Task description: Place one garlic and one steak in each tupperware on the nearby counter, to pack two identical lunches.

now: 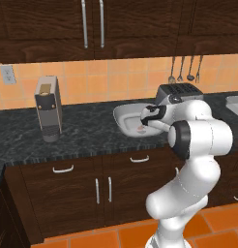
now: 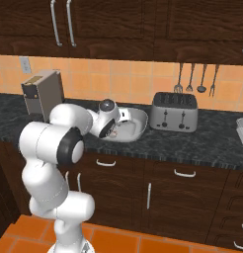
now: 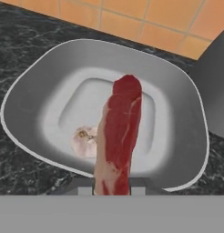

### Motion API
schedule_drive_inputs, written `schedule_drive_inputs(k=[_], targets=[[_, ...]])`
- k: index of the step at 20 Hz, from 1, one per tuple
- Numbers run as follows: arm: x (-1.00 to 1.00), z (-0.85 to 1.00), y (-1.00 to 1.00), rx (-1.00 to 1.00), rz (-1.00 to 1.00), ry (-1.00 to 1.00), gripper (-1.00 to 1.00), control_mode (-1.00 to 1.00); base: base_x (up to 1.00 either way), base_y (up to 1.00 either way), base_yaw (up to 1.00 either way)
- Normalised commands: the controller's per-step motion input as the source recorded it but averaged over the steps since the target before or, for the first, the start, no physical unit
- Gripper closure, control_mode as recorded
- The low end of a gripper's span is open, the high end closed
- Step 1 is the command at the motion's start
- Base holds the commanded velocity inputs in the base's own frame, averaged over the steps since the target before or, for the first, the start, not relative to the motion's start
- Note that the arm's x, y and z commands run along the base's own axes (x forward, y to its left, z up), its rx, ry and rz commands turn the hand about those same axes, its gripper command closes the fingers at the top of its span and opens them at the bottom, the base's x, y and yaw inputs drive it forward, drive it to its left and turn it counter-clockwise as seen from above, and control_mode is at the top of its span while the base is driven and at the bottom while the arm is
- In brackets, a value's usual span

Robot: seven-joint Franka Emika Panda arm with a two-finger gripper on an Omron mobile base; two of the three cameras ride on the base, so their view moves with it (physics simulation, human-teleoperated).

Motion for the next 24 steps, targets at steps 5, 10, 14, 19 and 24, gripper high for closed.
schedule_drive_inputs(k=[5, 10, 14, 19, 24], targets=[[0.11, -0.14, 0.00, 0.00, 0.00, 0.00, 1.00, -1.00, 0.00, 0.00, 0.00], [0.11, -0.09, 0.00, 0.00, 0.00, 0.00, 1.00, -1.00, 0.00, 0.00, 0.00], [0.11, -0.05, 0.00, 0.00, 0.00, 0.00, 1.00, -1.00, 0.00, 0.00, 0.00], [0.12, -0.07, 0.00, 0.00, 0.00, 0.00, 1.00, -1.00, 0.00, 0.00, 0.00], [0.12, -0.09, 0.00, 0.00, 0.00, 0.00, 1.00, -1.00, 0.00, 0.00, 0.00]])
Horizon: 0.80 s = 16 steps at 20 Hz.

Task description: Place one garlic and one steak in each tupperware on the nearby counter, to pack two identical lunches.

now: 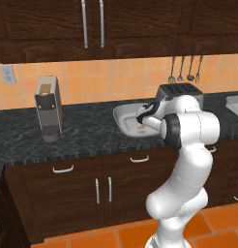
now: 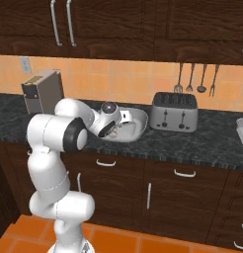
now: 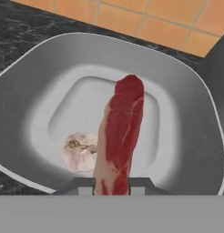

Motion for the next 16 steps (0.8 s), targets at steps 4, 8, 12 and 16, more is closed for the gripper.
schedule_drive_inputs(k=[4, 8, 12, 16], targets=[[0.17, -0.07, 0.00, 0.00, 0.00, 0.00, 1.00, -1.00, 0.00, 0.00, 0.00], [0.14, -0.07, 0.00, 0.00, 0.00, 0.00, 1.00, -1.00, 0.00, 0.00, 0.00], [0.10, -0.12, -0.01, 0.00, 0.00, 0.00, 1.00, -1.00, 0.00, 0.00, 0.00], [0.08, -0.13, 0.00, 0.00, 0.00, 0.00, 1.00, -1.00, 0.00, 0.00, 0.00]])
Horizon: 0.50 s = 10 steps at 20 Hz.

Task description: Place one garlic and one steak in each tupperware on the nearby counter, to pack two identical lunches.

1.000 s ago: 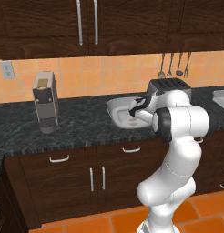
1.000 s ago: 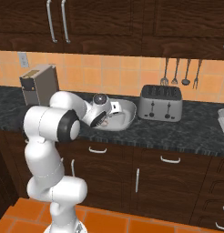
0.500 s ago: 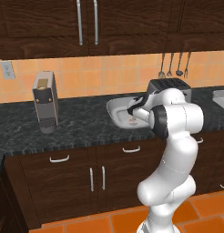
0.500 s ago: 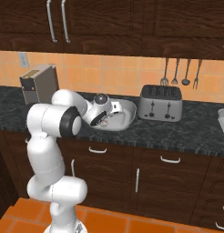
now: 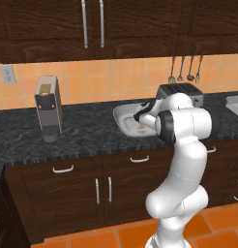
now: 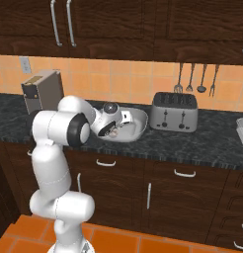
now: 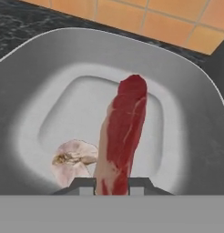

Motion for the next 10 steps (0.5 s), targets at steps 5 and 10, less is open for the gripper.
schedule_drive_inputs(k=[5, 10], targets=[[0.07, -0.10, 0.00, 0.00, 0.00, 0.00, 1.00, -1.00, 0.00, 0.00, 0.00], [0.04, -0.03, 0.00, 0.00, 0.00, 0.00, -1.00, -1.00, 0.00, 0.00, 0.00]])
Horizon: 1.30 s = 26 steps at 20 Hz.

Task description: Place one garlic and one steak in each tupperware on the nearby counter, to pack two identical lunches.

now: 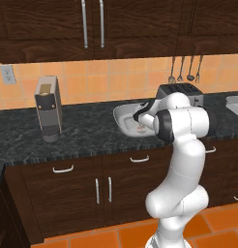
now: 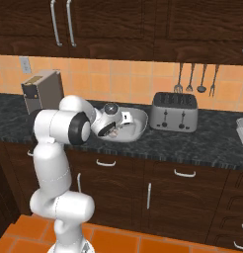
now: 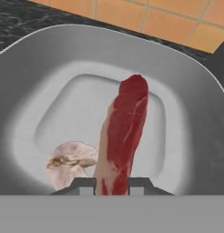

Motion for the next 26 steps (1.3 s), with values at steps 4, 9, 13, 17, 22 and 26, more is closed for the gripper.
schedule_drive_inputs(k=[4, 9, 13, 17, 22, 26], targets=[[0.02, 0.00, 0.00, 0.01, 0.00, 0.00, -1.00, -1.00, 0.00, 0.00, 0.00], [0.00, -0.01, 0.00, 0.00, 0.00, 0.00, -1.00, -1.00, 0.00, 0.00, 0.00], [0.00, 0.01, 0.00, 0.00, 0.00, 0.00, -1.00, -1.00, 0.00, 0.00, 0.00], [-0.01, 0.30, 0.00, 0.00, 0.00, 0.00, -1.00, -1.00, 0.00, 0.00, 0.00], [-0.20, 0.75, 0.00, 0.00, 0.00, 0.00, -1.00, -1.00, 0.00, 0.00, 0.00], [-0.56, 0.88, 0.01, 0.00, 0.00, 0.00, -1.00, -1.00, 0.00, 0.00, 0.00]])
